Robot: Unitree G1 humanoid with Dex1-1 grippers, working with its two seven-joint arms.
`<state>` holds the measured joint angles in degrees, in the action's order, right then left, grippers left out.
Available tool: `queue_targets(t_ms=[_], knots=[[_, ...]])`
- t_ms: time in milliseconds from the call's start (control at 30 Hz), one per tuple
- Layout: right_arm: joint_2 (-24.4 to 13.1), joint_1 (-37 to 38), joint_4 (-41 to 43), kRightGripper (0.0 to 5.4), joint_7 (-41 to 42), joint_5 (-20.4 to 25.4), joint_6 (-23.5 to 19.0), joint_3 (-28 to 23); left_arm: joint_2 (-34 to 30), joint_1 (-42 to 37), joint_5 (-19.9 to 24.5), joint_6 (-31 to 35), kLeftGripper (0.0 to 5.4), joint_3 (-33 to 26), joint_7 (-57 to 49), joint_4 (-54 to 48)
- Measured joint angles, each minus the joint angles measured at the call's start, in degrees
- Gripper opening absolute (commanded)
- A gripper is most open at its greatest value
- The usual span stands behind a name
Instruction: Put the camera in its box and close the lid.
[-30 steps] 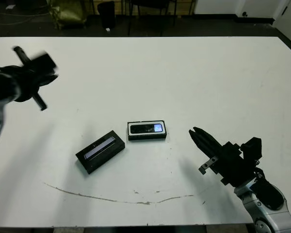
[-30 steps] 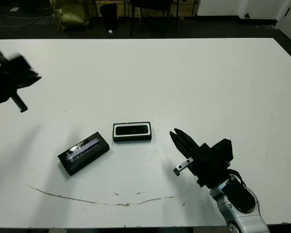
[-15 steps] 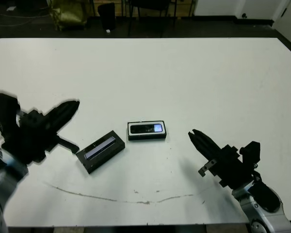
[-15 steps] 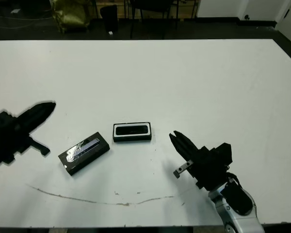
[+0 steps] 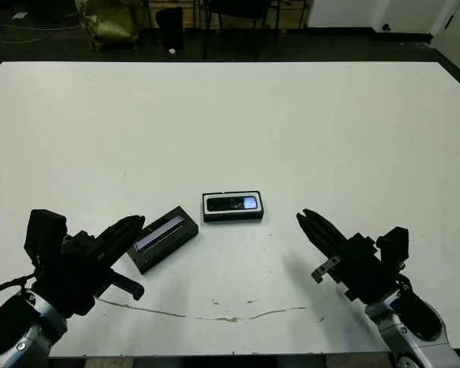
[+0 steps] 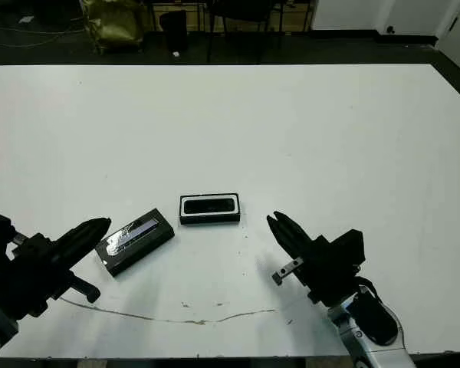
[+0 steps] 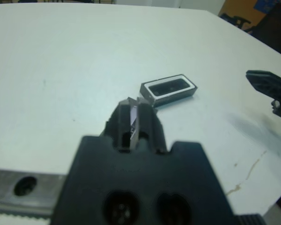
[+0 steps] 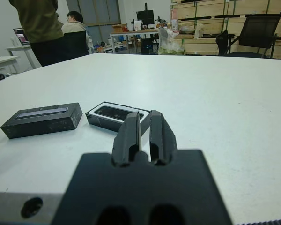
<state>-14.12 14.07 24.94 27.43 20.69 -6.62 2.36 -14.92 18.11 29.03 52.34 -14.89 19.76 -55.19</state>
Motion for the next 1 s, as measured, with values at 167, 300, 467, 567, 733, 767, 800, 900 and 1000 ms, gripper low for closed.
queue_targets(t_ms=[167, 300, 467, 567, 733, 767, 800, 900, 1000], knots=[[-0.02, -0.13, -0.55, 0.00, 0.05, 0.13, -0.02, -0.09, -5.53, 2.73, -9.43, -10.39, 0.60, 6.80, -0.55, -0.38], [-0.10, -0.16, -0.41, 0.00, -0.06, 0.16, -1.08, -0.20, -8.78, 5.00, -15.32, -18.58, 1.55, 10.52, 0.62, -0.14], [-0.02, -0.46, -1.85, 0.00, 1.44, 0.71, 0.43, -0.32, -11.66, 6.67, -17.28, -19.99, 2.74, 11.64, 1.78, -0.23], [0.04, -0.53, -2.84, 0.00, 1.95, 0.73, 1.36, -0.36, -12.19, 6.78, -17.28, -20.48, 3.44, 11.14, 2.46, -0.26], [0.05, -0.55, -2.94, 0.00, 2.02, 0.88, 1.38, -0.36, -12.56, 6.79, -14.94, -20.92, 4.61, 9.41, 4.64, 0.15], [0.05, -0.54, -2.94, 0.00, 2.01, 0.96, 1.37, -0.36, -12.55, 6.76, -13.77, -20.86, 4.89, 9.13, 5.28, 0.54], [0.05, -0.53, -2.93, 0.00, 2.01, 1.05, 1.37, -0.36, -12.53, 6.72, -12.59, -20.82, 5.10, 8.83, 5.85, 1.03], [0.05, -0.53, -3.05, 0.00, 2.15, 1.05, 1.66, -0.35, -12.48, 6.66, -10.56, -20.80, 5.39, 8.24, 6.45, 3.00], [0.06, -0.53, -3.22, 0.00, 2.40, 1.05, 2.09, -0.35, -12.44, 6.41, -9.41, -20.89, 5.39, 7.76, 6.48, 4.62]])
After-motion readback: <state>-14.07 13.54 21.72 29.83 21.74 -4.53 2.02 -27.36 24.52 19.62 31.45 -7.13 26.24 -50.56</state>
